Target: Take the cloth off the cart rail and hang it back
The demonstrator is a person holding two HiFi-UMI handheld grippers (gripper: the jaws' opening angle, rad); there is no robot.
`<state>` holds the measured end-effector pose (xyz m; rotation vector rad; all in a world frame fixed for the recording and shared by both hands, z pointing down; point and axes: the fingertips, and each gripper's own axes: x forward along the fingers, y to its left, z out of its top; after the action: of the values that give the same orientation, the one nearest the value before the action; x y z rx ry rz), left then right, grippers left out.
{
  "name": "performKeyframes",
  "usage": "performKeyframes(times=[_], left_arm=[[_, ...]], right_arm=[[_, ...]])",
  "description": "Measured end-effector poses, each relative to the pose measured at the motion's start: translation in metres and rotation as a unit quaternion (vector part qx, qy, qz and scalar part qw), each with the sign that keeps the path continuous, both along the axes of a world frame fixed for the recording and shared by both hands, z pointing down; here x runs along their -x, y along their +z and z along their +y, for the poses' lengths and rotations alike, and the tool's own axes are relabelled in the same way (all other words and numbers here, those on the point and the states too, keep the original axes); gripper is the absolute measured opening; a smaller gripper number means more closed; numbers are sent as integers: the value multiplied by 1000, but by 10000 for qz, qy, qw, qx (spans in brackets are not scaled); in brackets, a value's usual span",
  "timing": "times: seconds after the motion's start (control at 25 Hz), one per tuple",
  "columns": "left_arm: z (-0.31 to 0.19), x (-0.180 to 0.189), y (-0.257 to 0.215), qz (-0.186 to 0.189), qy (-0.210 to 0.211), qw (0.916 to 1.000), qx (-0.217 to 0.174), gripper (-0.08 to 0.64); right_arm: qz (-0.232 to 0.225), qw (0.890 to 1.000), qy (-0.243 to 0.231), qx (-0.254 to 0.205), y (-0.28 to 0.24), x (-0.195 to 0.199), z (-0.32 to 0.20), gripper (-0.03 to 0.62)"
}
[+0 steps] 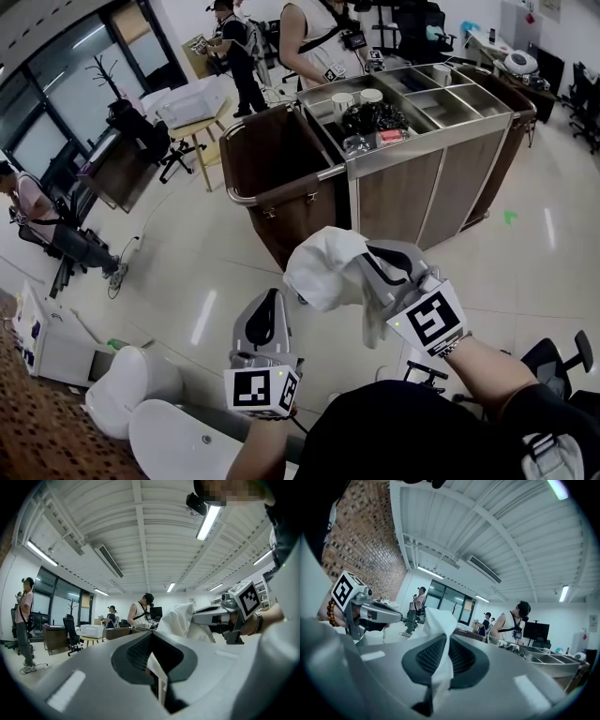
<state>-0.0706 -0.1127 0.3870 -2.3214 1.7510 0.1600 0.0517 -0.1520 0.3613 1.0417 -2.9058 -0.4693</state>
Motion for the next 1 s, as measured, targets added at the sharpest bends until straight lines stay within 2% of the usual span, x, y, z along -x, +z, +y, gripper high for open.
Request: performKeyframes(times=[0.12,0.24,0.4,0.48,0.6,0.64,0.72,0.84,0.96,1.0], left_arm=[[0,0,-1,10,-19,10000,-20,2],[-1,0,-1,-11,-41,10000,-23,2],[-2,-3,-2,-67,-16,10000,-57,2],[-2,-3,-1,-73,-28,10000,-41,2],[-2,-3,1,-92,-43,9999,-9,2],[-3,-3,1,-103,-46,9999,-4,2],[-3,-3,1,-102,-48,9999,-3,2],[-3,-2,0,-21,-41,10000,-22,2],[-4,-2,-1,12,-39,10000,-21,3],[-4,-2,-1,9,-41,10000,-16,3]], right_arm=[[-114,9991,57,394,3,-1,1,14],[90,9992,-94,-374,-4,0,-4,14],[123,9985,-131,-524,-6,0,-6,14],[84,9992,-103,-388,-4,-1,-5,14],[-148,9986,64,497,4,-2,-1,14],[-177,9980,84,607,5,-2,-1,14],[-146,9987,63,485,4,-2,-2,14],[-34,10000,-9,47,-1,-2,-4,14],[-125,9992,58,371,1,-3,-4,14],[-111,9994,48,317,1,-3,-4,14]])
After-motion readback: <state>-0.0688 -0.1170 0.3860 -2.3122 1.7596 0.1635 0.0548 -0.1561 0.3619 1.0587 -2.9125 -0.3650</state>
